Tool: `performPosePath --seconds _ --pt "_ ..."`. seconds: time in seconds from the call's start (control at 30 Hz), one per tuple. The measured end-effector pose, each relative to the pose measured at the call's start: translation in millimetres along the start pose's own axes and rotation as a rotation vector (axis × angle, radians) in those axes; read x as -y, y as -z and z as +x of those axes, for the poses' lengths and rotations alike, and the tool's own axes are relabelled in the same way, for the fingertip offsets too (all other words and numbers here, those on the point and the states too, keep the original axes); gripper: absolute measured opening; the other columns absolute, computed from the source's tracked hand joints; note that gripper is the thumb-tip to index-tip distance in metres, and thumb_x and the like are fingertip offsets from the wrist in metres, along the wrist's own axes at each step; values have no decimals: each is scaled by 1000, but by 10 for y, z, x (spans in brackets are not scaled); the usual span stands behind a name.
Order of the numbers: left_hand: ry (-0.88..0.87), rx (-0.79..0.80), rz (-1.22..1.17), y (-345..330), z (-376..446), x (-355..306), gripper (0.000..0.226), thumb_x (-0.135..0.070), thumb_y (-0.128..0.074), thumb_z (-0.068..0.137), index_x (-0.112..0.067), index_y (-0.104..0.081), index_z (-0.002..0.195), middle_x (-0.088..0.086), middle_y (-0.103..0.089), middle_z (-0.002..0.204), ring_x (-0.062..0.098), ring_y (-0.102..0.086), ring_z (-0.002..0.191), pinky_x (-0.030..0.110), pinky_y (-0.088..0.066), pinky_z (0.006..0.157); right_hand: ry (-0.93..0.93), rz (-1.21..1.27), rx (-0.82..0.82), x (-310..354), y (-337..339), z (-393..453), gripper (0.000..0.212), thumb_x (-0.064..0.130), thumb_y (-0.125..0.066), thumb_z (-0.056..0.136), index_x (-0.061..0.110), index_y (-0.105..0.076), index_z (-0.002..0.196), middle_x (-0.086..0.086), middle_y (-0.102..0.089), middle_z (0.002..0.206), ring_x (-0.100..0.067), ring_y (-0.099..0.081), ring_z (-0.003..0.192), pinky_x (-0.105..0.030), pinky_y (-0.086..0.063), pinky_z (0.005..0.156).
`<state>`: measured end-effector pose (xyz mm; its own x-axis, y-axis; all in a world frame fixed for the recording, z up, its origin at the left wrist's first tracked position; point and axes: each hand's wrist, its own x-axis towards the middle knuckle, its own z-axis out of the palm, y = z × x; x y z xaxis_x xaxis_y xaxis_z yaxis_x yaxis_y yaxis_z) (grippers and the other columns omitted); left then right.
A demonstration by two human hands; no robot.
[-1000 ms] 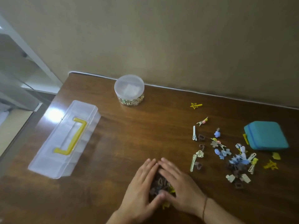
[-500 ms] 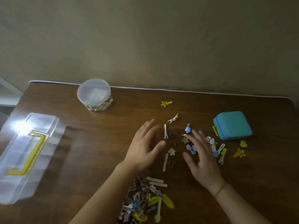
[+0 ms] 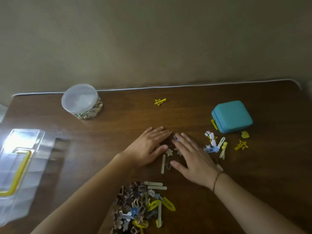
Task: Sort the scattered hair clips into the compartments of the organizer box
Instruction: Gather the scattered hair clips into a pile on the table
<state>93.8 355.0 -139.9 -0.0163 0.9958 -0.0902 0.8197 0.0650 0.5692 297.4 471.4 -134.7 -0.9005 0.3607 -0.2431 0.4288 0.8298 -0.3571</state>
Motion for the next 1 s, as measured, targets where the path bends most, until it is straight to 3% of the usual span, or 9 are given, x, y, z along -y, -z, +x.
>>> performPosePath --seconds 0.27,0.4,0.47,0.57,0.67,0.8,1.0 --pt "25 59 -86 -230 -916 -358 63 -61 -32 101 -26 -31 153 -12 -25 159 -5 -9 147 23 -8 121 63 101 37 599 -386 -629 77 73 -21 91 27 -18 152 16 10 161 0 24 142 -25 5 114" --pt "13 48 -123 -288 -1092 -454 58 -58 -38 101 -28 -38 150 -16 -31 157 -4 -13 147 28 -15 121 91 150 65 707 -451 -845 75 70 -24 91 29 -13 153 20 14 158 0 25 141 -35 1 120" --pt "17 -9 -140 -270 -1033 -480 56 -59 -40 100 -30 -41 148 -18 -33 156 -2 -16 147 31 -19 121 79 201 2 654 -399 -925 69 67 -27 94 33 -16 152 23 11 158 -1 17 145 -37 -2 120" --pt "38 -117 -155 -207 -733 -566 56 -61 -40 98 -31 -45 146 -16 -36 155 1 -17 147 32 -21 119 -31 289 -251 375 -214 -1041 56 58 -37 97 33 -33 147 22 -12 159 -6 -6 148 -33 -18 116" --pt "46 -122 -102 -199 -239 -756 61 -63 -39 96 -31 -40 148 -12 -30 158 4 -13 149 33 -18 120 -267 289 -419 -132 48 -1080 53 56 -37 97 30 -40 143 17 -21 158 -5 -11 147 -31 -21 114" --pt "59 -27 32 -275 564 -1006 64 -58 -42 96 -28 -31 152 -8 -16 164 12 -4 151 39 -10 123 -508 154 -327 -884 373 -901 65 61 -35 91 25 -35 146 8 -17 160 -10 -4 148 -33 -15 113" --pt "148 49 98 -353 1348 -1019 71 -56 -40 98 -21 -22 156 -4 -14 165 15 -4 151 41 -5 121 -524 117 -268 -1273 409 -691 65 54 -40 95 19 -31 149 1 -16 161 -13 -6 148 -33 -15 117"
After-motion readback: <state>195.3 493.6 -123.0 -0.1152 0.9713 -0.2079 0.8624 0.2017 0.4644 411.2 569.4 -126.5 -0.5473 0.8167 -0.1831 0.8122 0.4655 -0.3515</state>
